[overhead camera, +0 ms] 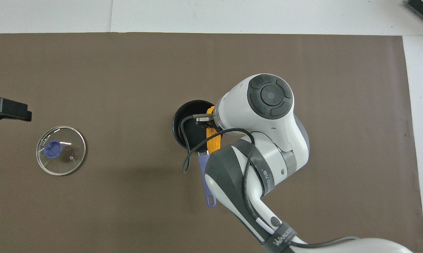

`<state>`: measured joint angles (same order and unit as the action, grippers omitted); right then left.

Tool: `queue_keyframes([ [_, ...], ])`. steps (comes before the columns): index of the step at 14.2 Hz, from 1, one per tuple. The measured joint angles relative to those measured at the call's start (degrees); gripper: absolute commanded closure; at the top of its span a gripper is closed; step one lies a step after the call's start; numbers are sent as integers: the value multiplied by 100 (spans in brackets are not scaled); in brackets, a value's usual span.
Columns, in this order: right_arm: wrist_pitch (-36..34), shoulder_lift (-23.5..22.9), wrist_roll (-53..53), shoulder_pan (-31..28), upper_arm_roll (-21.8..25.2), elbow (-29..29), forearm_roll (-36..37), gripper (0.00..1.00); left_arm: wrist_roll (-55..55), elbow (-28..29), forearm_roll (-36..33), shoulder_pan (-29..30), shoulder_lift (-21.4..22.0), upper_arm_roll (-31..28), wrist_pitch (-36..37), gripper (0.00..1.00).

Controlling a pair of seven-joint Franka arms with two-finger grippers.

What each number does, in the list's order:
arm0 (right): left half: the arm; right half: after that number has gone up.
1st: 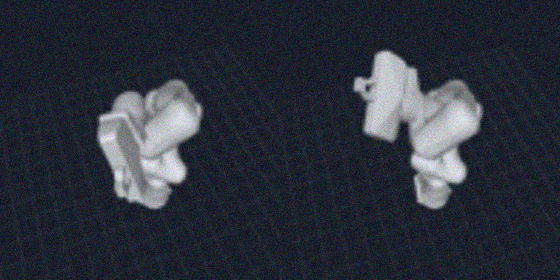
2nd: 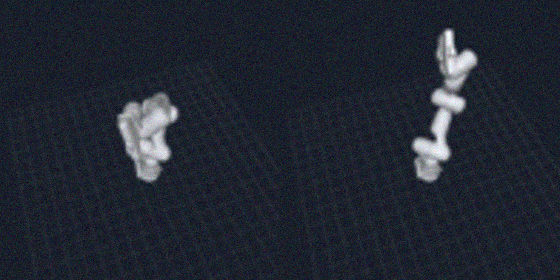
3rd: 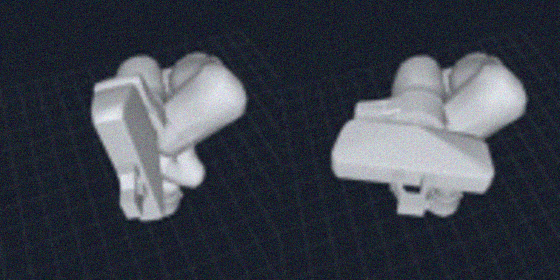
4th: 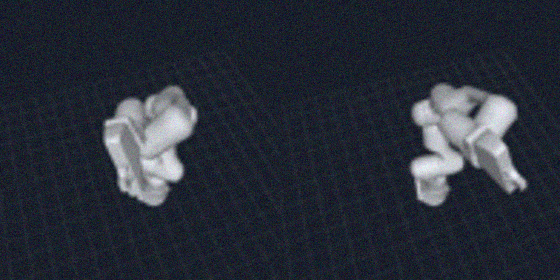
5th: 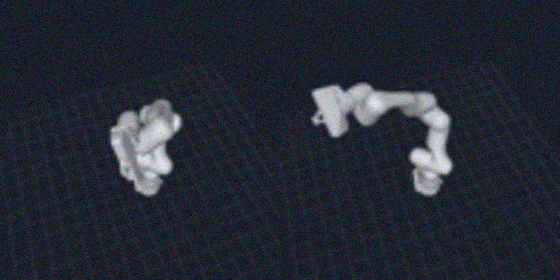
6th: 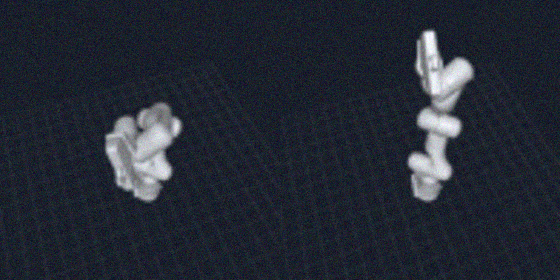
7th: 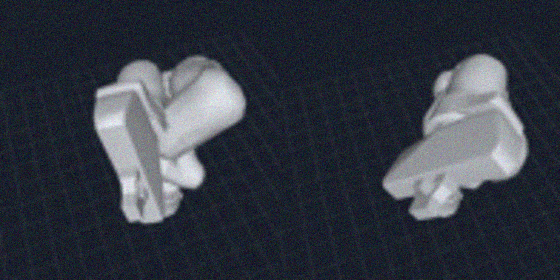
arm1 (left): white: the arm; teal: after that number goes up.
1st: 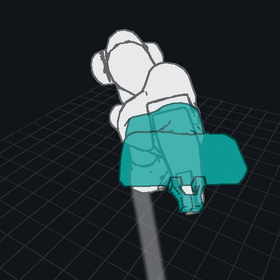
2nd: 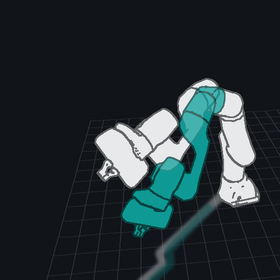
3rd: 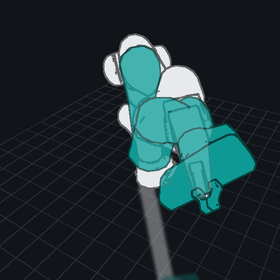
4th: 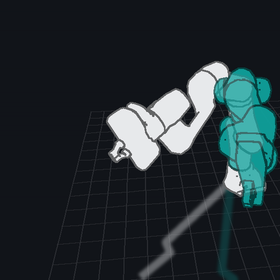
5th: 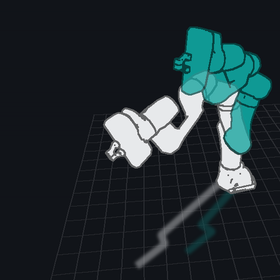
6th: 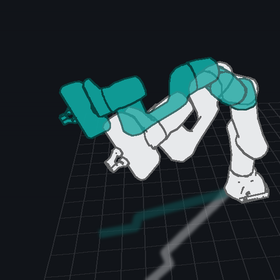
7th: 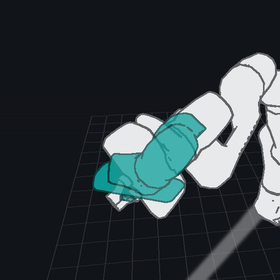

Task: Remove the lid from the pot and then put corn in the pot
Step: 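Lower the corn into the pot and open the right gripper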

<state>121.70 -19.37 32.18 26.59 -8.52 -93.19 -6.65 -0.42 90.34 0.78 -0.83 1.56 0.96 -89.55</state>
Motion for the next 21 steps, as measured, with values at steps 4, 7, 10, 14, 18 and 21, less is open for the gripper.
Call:
queue_keyframes([
  [4, 406, -498, 13, 45, 21, 5, 200, 100, 283, -1, 0, -4, -13, 0, -1, 0],
  [7, 564, -631, 13, 31, 25, 27, 395, 100, 337, -1, 0, -4, -15, 0, -3, 0],
  [10, 584, -659, 13, 32, 21, 48, 474, 100, 353, -1, 0, -6, -16, 0, -3, 0],
  [14, 699, -843, -7, 98, 13, 196, 581, 100, 364, -1, 0, -11, -21, 0, -3, 0],
  [18, 881, -987, -41, 92, 17, 214, 585, 72, 364, -1, 0, -12, -24, 0, -3, 0],
  [21, 918, -1051, -281, 67, 24, 218, 581, 22, 366, -1, 0, -12, -24, 0, -3, 0],
])
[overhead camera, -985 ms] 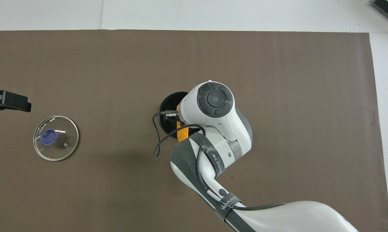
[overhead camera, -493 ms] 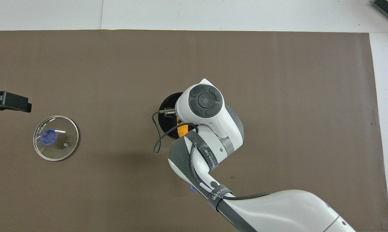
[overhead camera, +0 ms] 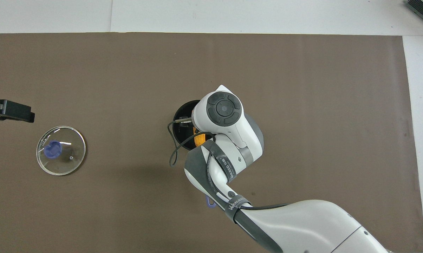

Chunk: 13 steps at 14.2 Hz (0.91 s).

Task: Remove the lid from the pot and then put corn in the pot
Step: 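Lower the corn into the pot and open the right gripper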

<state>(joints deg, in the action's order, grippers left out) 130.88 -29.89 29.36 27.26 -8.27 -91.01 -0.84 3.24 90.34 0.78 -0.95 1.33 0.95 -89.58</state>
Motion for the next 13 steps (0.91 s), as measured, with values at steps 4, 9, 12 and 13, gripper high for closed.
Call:
queue_keyframes([
  [4, 0, -1, -38, 6, -3, 1, -3, 0, 2, 0, 0, -1, 0, 0, 0, 0],
  [9, 0, 20, -39, 24, 2, 55, 4, 0, 4, 0, 0, -1, 0, 0, 0, 0],
  [12, -199, 302, -39, -135, 77, 119, 9, 0, 5, 0, 0, -1, 0, -1, 0, 0],
  [13, -458, 481, -50, -282, 84, 131, 12, 0, 4, 0, 0, -1, 0, -4, 0, 0],
])
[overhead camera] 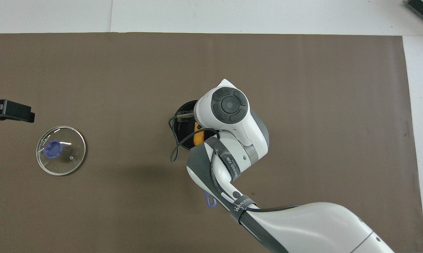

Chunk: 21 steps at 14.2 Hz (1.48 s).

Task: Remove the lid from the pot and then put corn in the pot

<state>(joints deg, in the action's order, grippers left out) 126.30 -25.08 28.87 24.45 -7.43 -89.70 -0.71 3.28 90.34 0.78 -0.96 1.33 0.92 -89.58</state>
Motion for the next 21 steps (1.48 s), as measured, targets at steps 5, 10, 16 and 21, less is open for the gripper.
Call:
queue_keyframes([
  [5, -1503, 975, -218, -1018, 11, 25, 253, 0, -2, 0, 0, 19, 0, -33, 20, 0],
  [10, -1940, 1405, -524, -1797, 14, 29, 441, 0, -2, 0, 0, 45, 2, -36, 26, 0],
  [16, -2808, 2298, -535, -2020, 17, 65, 435, 0, -2, 0, 0, 45, 3, -36, 27, 0],
  [21, -3574, 2790, -1297, -2384, 59, 120, 409, 0, -2, 0, 0, 45, 3, -36, 28, 0],
])
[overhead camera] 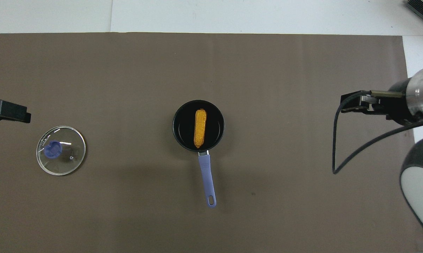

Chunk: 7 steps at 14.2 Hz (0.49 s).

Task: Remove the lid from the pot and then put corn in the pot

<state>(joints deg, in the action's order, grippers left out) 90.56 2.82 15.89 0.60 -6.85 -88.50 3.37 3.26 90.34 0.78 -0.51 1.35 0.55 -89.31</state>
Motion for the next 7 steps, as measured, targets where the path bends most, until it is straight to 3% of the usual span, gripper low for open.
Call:
queue_keyframes([
  [7, -59, 40, -293, -247, 400, -105, -415, 0, 0, 0, 0, 0, 0, 0, 1, 0],
])
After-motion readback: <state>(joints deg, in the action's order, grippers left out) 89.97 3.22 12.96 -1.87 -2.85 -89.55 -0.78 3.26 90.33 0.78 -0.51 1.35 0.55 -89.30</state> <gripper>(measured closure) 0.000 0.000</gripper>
